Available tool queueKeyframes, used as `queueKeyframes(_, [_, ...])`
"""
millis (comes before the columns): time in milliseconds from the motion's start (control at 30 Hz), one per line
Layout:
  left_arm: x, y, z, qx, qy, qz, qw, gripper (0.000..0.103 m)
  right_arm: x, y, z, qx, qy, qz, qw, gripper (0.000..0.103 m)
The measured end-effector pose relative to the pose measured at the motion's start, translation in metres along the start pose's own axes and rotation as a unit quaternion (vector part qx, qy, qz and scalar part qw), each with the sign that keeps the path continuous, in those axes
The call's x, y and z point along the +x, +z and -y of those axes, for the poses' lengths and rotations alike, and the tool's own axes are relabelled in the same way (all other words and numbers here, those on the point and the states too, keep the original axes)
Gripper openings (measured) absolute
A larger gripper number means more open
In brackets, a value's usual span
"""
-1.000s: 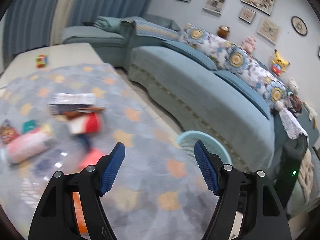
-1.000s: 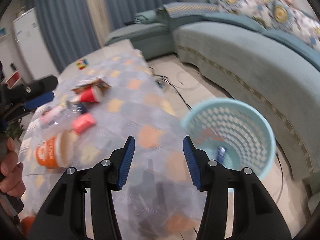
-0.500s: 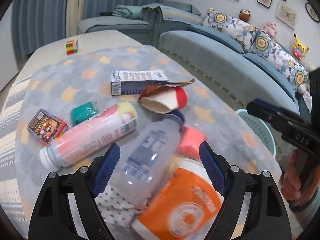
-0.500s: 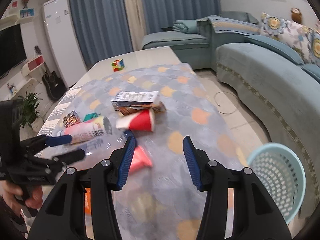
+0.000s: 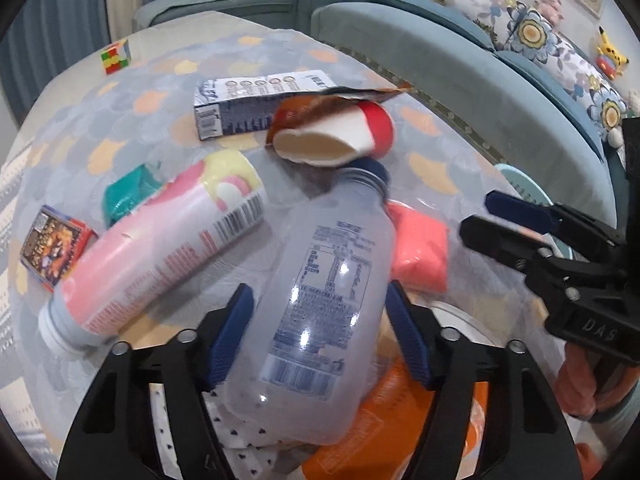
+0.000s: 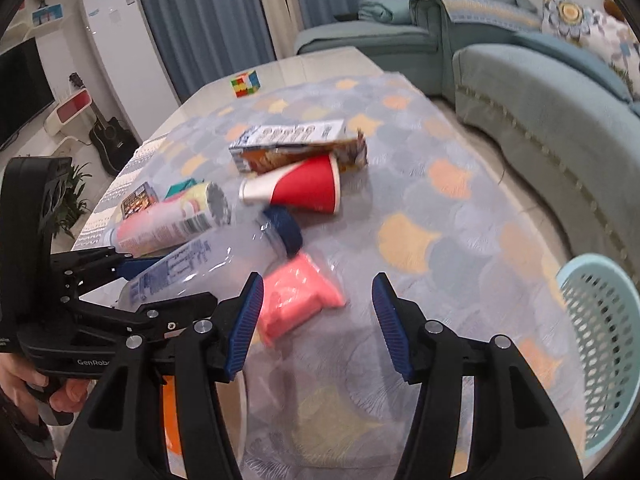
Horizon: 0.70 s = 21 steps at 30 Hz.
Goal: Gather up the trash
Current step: 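Grasp the clear plastic bottle with the left tool while the right tool grasps the pink bag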
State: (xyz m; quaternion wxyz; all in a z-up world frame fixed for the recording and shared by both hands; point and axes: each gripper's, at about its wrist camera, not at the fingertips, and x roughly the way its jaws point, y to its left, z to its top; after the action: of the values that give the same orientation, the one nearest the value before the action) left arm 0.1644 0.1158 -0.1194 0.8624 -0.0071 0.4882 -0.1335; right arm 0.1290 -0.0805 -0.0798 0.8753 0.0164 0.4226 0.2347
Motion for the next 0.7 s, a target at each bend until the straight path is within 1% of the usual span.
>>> queueKeyframes(67, [-0.005, -0.006, -0.001, -0.013, 0.011, 0.009, 0.9998, 0.058, 0.001, -0.002, -0.003, 0.001, 0.008, -0.006, 1.000, 0.053])
queueKeyframes(167, [-0.018, -0.020, -0.008, -0.050, 0.017, 0.025, 0.9983, 0.056, 0.000, -0.004, -0.007, 0.005, 0.019, -0.012, 1.000, 0.053])
queueKeyframes(233, [-0.027, -0.030, -0.012, -0.066, 0.022, 0.035, 0.9970, 0.056, 0.005, -0.005, -0.009, 0.013, 0.031, -0.025, 0.999, 0.053])
queueKeyframes(300, [-0.037, -0.043, -0.017, -0.082, 0.031, 0.045, 0.9951, 0.055, 0.010, -0.006, -0.011, 0.019, 0.030, -0.037, 0.999, 0.053])
queueKeyframes(433, [-0.051, -0.061, -0.021, -0.089, 0.047, 0.058, 0.9932, 0.055, 0.027, -0.006, -0.013, 0.038, 0.029, -0.070, 0.996, 0.053])
queueKeyframes(500, [-0.057, -0.070, -0.023, -0.094, 0.055, 0.066, 0.9919, 0.056, 0.034, -0.006, -0.012, 0.051, 0.036, -0.079, 0.995, 0.053])
queueKeyframes(567, [-0.061, -0.077, -0.027, -0.107, 0.050, 0.071, 0.9905, 0.056, 0.042, -0.004, -0.013, 0.059, 0.033, -0.080, 0.994, 0.053])
queueKeyframes(700, [-0.060, -0.080, -0.032, -0.120, 0.028, 0.068, 0.9900, 0.056, 0.051, 0.004, -0.023, 0.053, 0.005, -0.074, 0.996, 0.053])
